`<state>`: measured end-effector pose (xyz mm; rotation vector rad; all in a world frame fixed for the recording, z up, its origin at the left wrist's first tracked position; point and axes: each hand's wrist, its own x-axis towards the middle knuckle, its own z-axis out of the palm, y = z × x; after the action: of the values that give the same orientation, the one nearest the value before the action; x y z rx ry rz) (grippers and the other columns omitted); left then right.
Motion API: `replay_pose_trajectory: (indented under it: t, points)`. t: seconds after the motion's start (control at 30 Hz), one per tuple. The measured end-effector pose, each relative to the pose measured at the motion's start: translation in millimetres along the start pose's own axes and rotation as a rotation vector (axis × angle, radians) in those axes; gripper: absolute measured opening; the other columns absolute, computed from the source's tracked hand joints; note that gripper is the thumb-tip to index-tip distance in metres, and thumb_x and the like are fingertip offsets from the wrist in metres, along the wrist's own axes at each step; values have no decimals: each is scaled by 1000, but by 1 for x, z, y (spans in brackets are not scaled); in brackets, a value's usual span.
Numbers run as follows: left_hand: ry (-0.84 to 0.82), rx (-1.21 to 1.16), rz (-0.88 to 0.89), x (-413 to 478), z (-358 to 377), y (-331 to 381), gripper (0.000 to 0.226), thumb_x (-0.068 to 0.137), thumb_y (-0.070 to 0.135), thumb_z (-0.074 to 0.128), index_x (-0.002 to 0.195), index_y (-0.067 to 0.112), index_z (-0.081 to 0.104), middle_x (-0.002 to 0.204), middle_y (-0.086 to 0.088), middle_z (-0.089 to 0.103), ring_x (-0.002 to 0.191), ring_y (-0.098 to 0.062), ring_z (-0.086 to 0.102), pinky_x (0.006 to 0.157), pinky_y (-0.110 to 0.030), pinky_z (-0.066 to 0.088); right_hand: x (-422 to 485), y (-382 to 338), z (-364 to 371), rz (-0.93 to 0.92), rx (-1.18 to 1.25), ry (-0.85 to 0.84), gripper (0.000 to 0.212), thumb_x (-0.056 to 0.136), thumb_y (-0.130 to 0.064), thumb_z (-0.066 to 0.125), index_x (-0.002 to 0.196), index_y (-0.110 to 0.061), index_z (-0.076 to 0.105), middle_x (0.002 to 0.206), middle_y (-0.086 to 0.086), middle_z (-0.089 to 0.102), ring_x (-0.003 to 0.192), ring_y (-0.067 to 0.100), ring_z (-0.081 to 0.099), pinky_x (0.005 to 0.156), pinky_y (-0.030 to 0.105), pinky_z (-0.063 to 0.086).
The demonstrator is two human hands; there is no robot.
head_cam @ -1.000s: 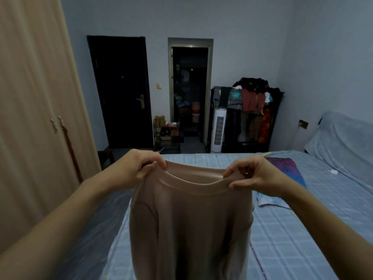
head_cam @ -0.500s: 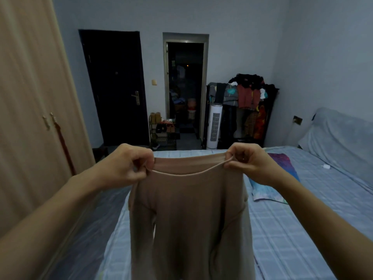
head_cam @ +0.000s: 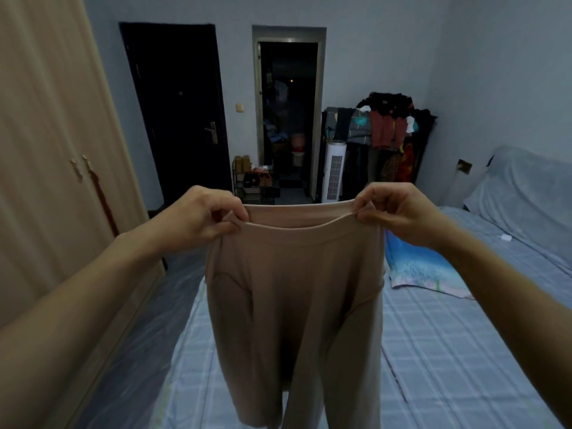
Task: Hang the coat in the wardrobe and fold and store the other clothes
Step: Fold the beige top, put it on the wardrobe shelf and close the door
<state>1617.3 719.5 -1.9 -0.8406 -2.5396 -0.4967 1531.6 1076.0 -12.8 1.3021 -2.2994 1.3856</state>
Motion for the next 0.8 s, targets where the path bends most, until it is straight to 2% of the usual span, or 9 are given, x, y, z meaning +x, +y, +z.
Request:
replay_pose_trajectory:
  t: [0.03,0.13,0.17,0.27,0.33,0.47,0.63,0.73,0.8]
  points:
    - [-1,12,4,1,-1,0,16,81,5,78,89,18,73,79,15,60,73,-11,61,63,-17,45,0,1,-1,-1,-8,-32,10,86,-32,71,95,-29,75,82,30,63,73,44,60,75,46,56]
    - [6,39,16,1,-3,1,15,80,5,78,84,19,72,76,3,61,71,-14,59,62,-16,45,-4,4,-4,16,-79,-109,18,87,-45,69,99,-34,76,86,27,67,82,52,61,78,62,54]
    - [12,26,12,1,-4,1,15,80,6,79,83,19,72,75,3,61,70,-14,59,61,-18,45,-6,2,-4,22,-80,-116,15,87,-42,69,97,-33,76,86,22,69,84,47,64,80,60,54]
    - [24,-90,-48,-2,-5,2,15,80,7,79,81,19,70,71,0,61,66,-15,60,60,-27,48,-12,-2,-3,59,-15,-125,13,90,-7,64,94,-15,73,88,4,72,86,17,69,82,33,56]
    - [27,-190,-95,-4,-5,4,14,80,9,79,79,18,69,68,-3,62,63,-16,60,58,-26,47,-17,-2,-4,92,53,-143,10,92,-4,61,94,-7,70,87,1,70,84,11,64,80,26,50]
    - [88,-300,-137,-6,-2,6,9,74,15,74,76,12,65,66,-9,60,58,-14,53,54,-27,42,-24,-4,-3,134,109,-101,20,92,-18,65,89,2,66,80,9,63,77,19,57,75,39,45]
    - [136,-330,-120,-6,2,4,19,72,26,72,77,10,64,68,-10,60,60,-30,54,54,-33,43,-27,4,13,109,4,-80,27,72,-44,82,75,-20,69,74,24,64,63,30,57,57,54,47]
    - [126,-329,-127,-7,2,2,27,72,35,74,78,11,65,70,-8,62,62,-32,56,54,-36,44,-30,9,17,97,-43,-35,32,67,-49,81,73,-21,67,71,20,64,60,38,59,55,56,49]
    - [127,-317,-144,-8,2,1,28,72,34,76,79,10,65,70,-10,62,63,-35,56,53,-37,44,-30,11,18,59,-17,44,38,70,-52,80,75,-17,66,71,17,63,60,33,58,54,52,48]
